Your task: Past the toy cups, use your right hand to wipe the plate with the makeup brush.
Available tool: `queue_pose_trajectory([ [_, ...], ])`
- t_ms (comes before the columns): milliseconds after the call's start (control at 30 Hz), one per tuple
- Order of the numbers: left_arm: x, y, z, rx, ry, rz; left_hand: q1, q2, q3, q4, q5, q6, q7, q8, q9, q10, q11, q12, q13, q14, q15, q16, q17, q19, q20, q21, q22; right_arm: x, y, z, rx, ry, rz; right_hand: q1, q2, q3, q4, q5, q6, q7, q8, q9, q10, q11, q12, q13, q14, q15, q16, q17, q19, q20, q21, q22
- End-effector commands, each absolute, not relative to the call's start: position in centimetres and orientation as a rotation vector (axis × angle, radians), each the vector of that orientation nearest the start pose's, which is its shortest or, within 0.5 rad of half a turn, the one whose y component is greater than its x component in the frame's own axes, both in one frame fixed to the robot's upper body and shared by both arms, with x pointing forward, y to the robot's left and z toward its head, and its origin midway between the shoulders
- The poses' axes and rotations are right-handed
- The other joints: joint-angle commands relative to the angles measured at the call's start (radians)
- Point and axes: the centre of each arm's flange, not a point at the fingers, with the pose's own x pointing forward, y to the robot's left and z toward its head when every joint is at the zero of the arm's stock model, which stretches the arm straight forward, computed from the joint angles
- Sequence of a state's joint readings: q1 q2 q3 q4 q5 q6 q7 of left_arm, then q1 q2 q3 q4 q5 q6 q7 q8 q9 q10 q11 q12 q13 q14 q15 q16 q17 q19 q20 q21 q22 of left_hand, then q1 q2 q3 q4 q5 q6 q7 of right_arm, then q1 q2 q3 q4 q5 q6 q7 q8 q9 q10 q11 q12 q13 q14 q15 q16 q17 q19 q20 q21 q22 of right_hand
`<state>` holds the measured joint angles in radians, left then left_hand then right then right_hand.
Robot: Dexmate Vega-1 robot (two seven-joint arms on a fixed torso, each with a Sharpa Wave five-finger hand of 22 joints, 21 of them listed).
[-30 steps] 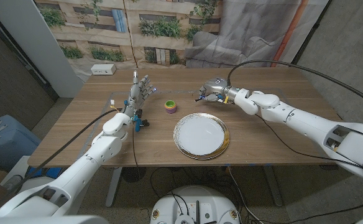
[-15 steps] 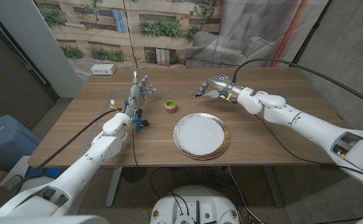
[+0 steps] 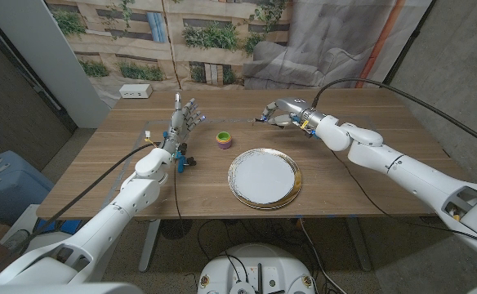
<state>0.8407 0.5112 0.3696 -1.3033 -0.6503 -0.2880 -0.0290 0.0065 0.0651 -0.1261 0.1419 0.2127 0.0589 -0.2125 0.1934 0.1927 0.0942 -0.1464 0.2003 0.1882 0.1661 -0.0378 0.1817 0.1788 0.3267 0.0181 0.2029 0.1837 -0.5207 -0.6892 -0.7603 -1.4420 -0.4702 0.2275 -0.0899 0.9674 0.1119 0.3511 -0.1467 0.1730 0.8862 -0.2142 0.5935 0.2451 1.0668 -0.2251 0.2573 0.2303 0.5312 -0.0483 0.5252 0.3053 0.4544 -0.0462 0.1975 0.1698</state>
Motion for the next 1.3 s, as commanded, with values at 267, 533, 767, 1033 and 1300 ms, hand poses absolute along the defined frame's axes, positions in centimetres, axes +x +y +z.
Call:
queue_pose_trajectory([
  [267, 65.2, 29.0, -2.7, -0.042, -0.593, -0.207, -0.001, 0.015, -0.001, 0.007, 0.004, -0.001, -0.008, 0.004, 0.002, 0.000, -0.009, 0.007, 0.003, 0.007, -0.014, 0.003, 0.002, 0.007, 0.000, 0.006, 0.005, 61.4, -18.4, 4.0, -1.044, -0.811, 0.249, 0.003, 0.005, -0.002, -0.006, 0.008, 0.012, -0.001, 0.005, -0.003, 0.015, 0.002, 0.005, 0.001, 0.008, -0.162, -0.002, 0.002, -0.003, -0.013, 0.002, 0.004],
  [533, 65.2, 29.0, -2.7, -0.042, -0.593, -0.206, -0.001, 0.015, -0.001, 0.007, 0.004, -0.001, -0.008, 0.004, 0.002, 0.000, -0.010, 0.007, 0.003, 0.008, -0.014, 0.003, 0.002, 0.007, 0.000, 0.006, 0.005, 60.6, -19.0, 3.3, -0.923, -0.781, 0.219, 0.000, 0.006, -0.004, -0.006, 0.009, 0.015, -0.001, 0.003, -0.008, 0.021, 0.003, 0.006, 0.003, 0.010, -0.161, -0.001, 0.004, -0.005, -0.010, 0.001, 0.004],
  [767, 65.2, 29.0, -2.7, -0.042, -0.593, -0.206, -0.001, 0.014, -0.001, 0.007, 0.004, -0.002, -0.008, 0.004, 0.002, 0.001, -0.011, 0.007, 0.003, 0.008, -0.014, 0.003, 0.002, 0.007, 0.000, 0.006, 0.005, 59.8, -19.6, 2.5, -0.798, -0.746, 0.189, 0.002, 0.007, -0.005, -0.008, 0.010, 0.017, 0.000, 0.002, -0.012, 0.024, 0.003, 0.006, 0.002, 0.011, -0.164, -0.001, 0.005, -0.007, -0.011, 0.000, 0.004],
  [1033, 65.2, 29.0, -2.7, -0.042, -0.593, -0.207, -0.001, 0.014, -0.001, 0.007, 0.004, -0.002, -0.008, 0.003, 0.002, 0.000, -0.011, 0.007, 0.003, 0.008, -0.014, 0.003, 0.002, 0.008, 0.001, 0.007, 0.005, 59.0, -20.0, 1.1, -0.672, -0.724, 0.144, 0.002, 0.005, -0.006, -0.010, 0.010, 0.018, -0.001, 0.001, -0.015, 0.026, 0.003, 0.005, 0.002, 0.011, -0.164, -0.001, 0.005, -0.008, -0.010, 0.000, 0.004],
  [1300, 65.2, 29.0, -2.7, -0.042, -0.593, -0.207, -0.001, 0.014, -0.001, 0.007, 0.004, -0.002, -0.008, 0.003, 0.002, 0.000, -0.009, 0.007, 0.003, 0.007, -0.013, 0.003, 0.002, 0.007, 0.000, 0.006, 0.005, 58.4, -20.4, 0.0, -0.598, -0.721, 0.107, 0.002, 0.006, -0.007, -0.011, 0.011, 0.018, -0.001, -0.002, -0.019, 0.029, 0.003, 0.005, 0.003, 0.013, -0.163, 0.000, 0.006, -0.009, -0.011, 0.000, 0.004],
])
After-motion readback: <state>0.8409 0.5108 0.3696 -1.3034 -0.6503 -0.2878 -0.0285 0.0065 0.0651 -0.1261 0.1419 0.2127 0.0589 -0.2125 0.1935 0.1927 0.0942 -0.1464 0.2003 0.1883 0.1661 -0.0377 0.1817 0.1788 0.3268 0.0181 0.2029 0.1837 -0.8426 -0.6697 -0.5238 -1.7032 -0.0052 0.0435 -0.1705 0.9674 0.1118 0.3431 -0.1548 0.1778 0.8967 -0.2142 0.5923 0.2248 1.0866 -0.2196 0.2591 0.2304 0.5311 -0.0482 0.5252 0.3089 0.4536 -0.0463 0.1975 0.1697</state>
